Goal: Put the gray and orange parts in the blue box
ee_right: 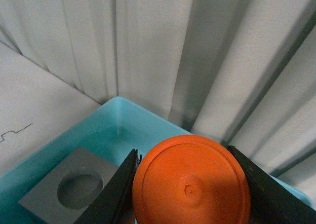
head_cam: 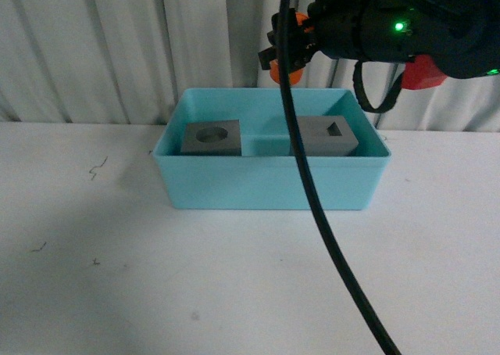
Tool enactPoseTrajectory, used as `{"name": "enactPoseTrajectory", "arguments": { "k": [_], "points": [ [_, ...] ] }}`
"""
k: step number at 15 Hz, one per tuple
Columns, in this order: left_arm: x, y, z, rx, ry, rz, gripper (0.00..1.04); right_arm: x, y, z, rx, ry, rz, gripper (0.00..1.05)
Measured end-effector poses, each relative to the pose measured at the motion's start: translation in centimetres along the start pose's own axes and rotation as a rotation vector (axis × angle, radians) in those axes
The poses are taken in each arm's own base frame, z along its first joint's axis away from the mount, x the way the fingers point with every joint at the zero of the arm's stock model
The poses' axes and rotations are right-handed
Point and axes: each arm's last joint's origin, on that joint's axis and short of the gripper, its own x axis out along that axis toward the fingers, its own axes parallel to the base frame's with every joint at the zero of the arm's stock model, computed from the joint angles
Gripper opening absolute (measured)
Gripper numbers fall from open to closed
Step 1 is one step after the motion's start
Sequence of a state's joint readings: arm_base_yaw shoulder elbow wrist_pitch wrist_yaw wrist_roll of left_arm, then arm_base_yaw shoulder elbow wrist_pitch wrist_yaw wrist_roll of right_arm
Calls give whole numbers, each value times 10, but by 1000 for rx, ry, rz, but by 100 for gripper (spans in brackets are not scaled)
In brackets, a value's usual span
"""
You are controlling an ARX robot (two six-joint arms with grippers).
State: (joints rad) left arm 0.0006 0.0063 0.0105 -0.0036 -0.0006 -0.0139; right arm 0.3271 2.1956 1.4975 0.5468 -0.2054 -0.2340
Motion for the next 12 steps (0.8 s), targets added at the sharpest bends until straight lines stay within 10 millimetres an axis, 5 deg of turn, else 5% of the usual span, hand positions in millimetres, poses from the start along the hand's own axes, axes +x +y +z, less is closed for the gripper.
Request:
{"name": "enactPoseTrajectory", "arguments": {
  "k": [4,12],
  "points": [
    [0,0,0,0,0,0,98,32,7,-34,67,63,0,47],
    [0,0,0,0,0,0,98,54,15,-85,157,162,4,47]
  ]
}}
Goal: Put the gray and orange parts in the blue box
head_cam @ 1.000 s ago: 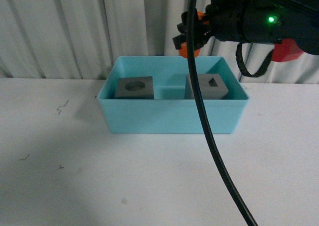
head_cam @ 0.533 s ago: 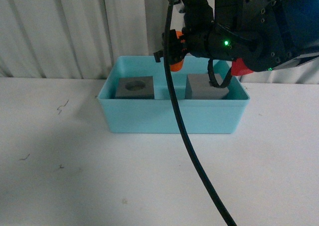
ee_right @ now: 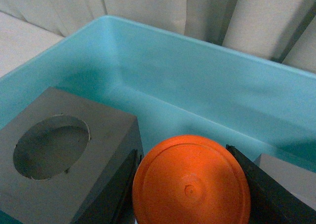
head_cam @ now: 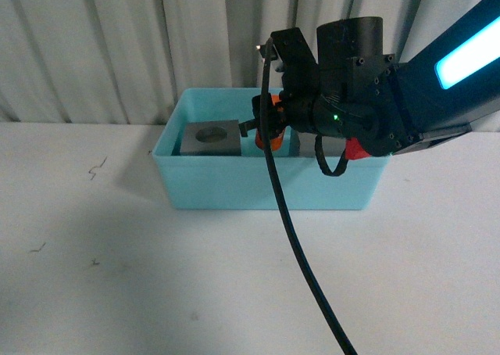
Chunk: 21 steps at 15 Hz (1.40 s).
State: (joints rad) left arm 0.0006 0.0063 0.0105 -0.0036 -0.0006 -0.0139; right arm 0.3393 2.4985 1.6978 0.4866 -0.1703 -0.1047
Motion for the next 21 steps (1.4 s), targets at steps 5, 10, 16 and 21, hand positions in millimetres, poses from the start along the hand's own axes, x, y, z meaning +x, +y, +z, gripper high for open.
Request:
{"name": "enactPoseTrajectory", "arguments": {
  "k": [5,10,16,21],
  "points": [
    [0,0,0,0,0,0,98,8,0,-10,27,25,3,47],
    [0,0,0,0,0,0,98,10,0,-14,33,36,3,52],
    [0,0,0,0,0,0,98,-10,-8,-13,31,-12,-29,98],
    [0,0,0,0,0,0,98,-136,-31,43,-98,-218,-119,98]
  ]
}}
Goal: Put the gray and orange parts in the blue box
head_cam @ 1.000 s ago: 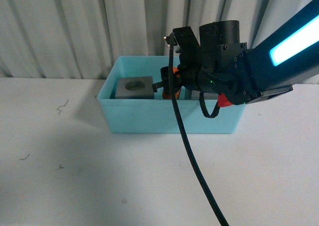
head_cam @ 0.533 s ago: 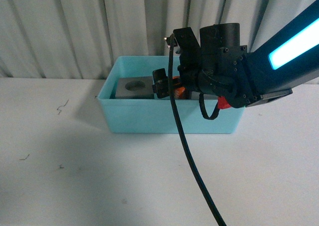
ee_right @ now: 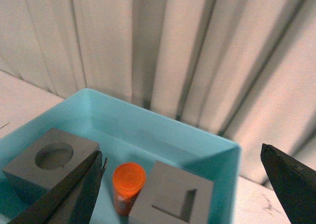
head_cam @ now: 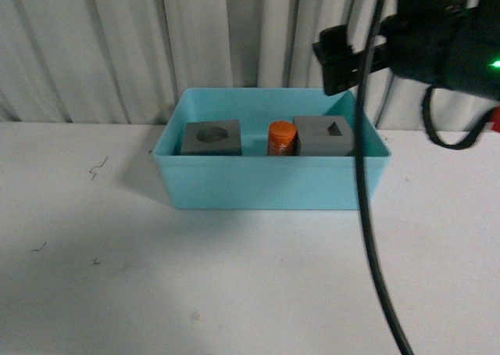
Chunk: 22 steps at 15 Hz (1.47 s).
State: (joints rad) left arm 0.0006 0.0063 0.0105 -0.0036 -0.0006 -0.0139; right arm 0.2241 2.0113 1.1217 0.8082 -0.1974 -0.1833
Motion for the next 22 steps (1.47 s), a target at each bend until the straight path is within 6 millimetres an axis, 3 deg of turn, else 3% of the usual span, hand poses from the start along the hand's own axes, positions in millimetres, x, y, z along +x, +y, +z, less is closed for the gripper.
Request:
{"name": "enactPoseTrajectory", "arguments": {
  "k": [1,2,4,5,6,7,9,12,15,22],
  "points": [
    [0,0,0,0,0,0,98,-40,-6,4,11,-13,-77,98],
    [0,0,0,0,0,0,98,-82,-8,-6,64,17,-173,98],
    [0,0,0,0,0,0,98,-146,-1,-52,210,166,-288,98],
    [0,0,0,0,0,0,98,-165,9,-76,256,278,-292,98],
    [0,0,0,0,0,0,98,-165,11,-78,268,278,-284,98],
    [0,0,0,0,0,0,98,-162,10,-73,237,158,-335,92],
    [0,0,0,0,0,0,98,-186,16,-82,215,123,-395,70],
    [0,0,0,0,0,-1,98,-215,14,-61,196,7,-431,37],
    [0,0,0,0,0,0,98,-245,12,-56,191,-16,-425,1],
    [0,0,0,0,0,-1,98,-283,23,-37,186,-38,-436,2]
  ]
}}
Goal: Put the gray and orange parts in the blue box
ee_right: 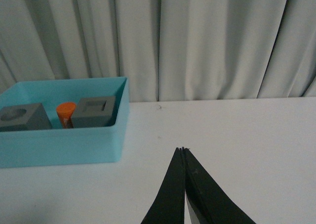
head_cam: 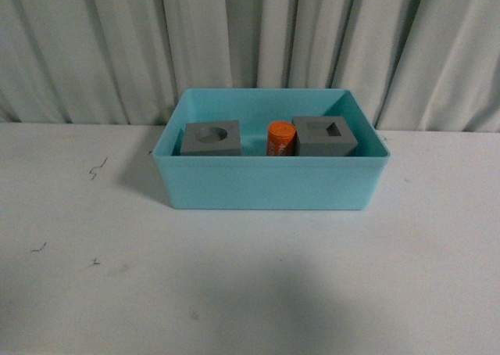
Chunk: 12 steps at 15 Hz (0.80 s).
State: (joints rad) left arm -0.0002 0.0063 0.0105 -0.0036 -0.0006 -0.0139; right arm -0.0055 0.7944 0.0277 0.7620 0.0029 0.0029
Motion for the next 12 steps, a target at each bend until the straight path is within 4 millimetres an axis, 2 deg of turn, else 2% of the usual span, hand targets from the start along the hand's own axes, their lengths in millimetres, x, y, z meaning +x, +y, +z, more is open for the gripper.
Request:
{"name": "enactPoseTrajectory", "arguments": {
  "k": [7,12],
  "points": [
    [0,0,0,0,0,0,98,-24,0,5,0,-16,0,2],
    [0,0,0,0,0,0,98,-34,0,6,0,-20,0,2]
  ]
}}
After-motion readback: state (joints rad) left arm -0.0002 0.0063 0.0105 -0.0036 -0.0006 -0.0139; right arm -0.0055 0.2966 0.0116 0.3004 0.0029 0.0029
